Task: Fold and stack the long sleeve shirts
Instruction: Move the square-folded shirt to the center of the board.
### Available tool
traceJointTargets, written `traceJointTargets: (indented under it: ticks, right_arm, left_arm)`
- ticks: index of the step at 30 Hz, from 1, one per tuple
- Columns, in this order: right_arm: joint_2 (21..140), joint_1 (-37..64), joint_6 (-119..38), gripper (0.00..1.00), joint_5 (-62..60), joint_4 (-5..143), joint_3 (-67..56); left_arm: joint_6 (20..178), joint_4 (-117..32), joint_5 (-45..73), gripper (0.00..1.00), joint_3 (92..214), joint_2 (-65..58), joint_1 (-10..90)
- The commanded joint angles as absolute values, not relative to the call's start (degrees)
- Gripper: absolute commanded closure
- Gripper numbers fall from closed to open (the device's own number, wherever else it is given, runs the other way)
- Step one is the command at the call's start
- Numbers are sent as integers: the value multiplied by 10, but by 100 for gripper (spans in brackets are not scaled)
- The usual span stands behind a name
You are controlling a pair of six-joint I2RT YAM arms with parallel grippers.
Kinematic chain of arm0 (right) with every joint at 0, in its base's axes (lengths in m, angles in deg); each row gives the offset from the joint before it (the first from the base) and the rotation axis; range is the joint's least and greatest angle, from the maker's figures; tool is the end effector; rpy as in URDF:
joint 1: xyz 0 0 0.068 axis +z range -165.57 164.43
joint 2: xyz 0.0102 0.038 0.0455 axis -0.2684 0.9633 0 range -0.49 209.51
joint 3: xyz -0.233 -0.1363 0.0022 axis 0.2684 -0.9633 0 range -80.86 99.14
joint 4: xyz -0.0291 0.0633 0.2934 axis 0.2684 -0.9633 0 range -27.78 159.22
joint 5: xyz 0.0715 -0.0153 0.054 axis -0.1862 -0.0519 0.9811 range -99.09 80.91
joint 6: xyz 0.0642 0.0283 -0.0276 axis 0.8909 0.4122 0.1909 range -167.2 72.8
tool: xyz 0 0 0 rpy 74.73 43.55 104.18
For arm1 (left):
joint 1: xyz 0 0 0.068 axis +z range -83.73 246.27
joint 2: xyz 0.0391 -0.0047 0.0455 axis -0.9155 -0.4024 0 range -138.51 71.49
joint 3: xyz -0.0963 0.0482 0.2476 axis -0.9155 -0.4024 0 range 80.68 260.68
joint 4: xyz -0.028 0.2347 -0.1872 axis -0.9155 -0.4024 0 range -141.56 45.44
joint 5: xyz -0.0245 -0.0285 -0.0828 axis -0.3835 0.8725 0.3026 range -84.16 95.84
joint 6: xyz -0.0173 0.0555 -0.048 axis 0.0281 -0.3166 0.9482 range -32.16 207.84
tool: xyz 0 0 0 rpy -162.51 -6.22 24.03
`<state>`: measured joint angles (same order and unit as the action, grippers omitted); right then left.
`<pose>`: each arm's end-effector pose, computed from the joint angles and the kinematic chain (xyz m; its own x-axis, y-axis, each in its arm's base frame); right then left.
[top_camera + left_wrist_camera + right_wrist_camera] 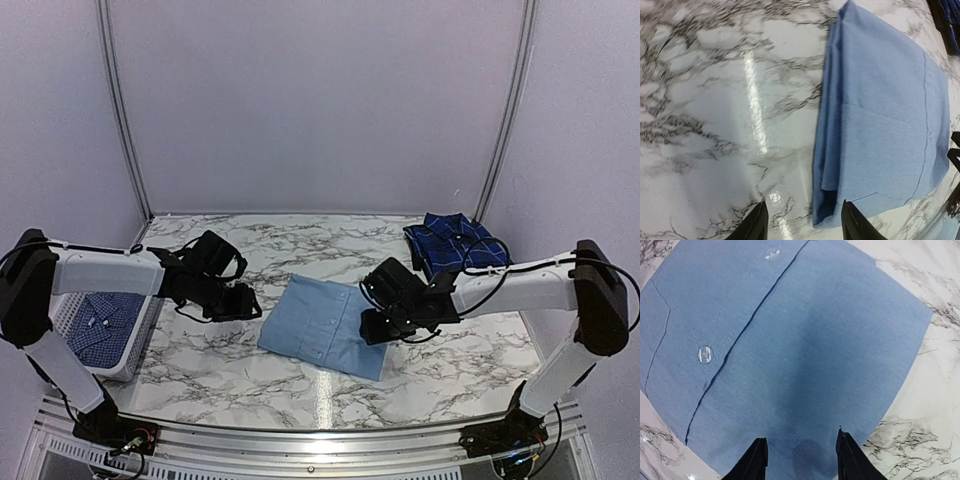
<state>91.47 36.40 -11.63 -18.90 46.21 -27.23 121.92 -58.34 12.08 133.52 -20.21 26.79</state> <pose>0.2286 0.2745 0.1233 -0.8620 -0.1716 -0.4770 -0.2759 0.9482 0.1574 0.2831 -0.2421 0.1318 -0.8910 0.0122 -0.4539 0.2218 0.8840 -0.4116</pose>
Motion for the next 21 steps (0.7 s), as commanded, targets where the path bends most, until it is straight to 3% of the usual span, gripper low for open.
traceJointTargets:
  ticks: [1,5,10,14,21]
  right_arm:
    - [888,346,-106,56,-197,455,-290]
    - [873,335,-95,54,-192,472,-320]
    - [856,313,-81,54,-163,508,-370]
    - [848,302,-77,54,-159,519,-398]
    - [849,292,-74,55,-158,537,-417]
  left_arm:
    - [1147,-588,221,38,1395,-239,271]
    - [1114,-589,229,30,1438,-299,272]
    - [1098,-614,210,31,1485,-375,272]
    - [1091,-620,213,35,1500,-403,267]
    - [1105,-636,189,52,1518,-435,251]
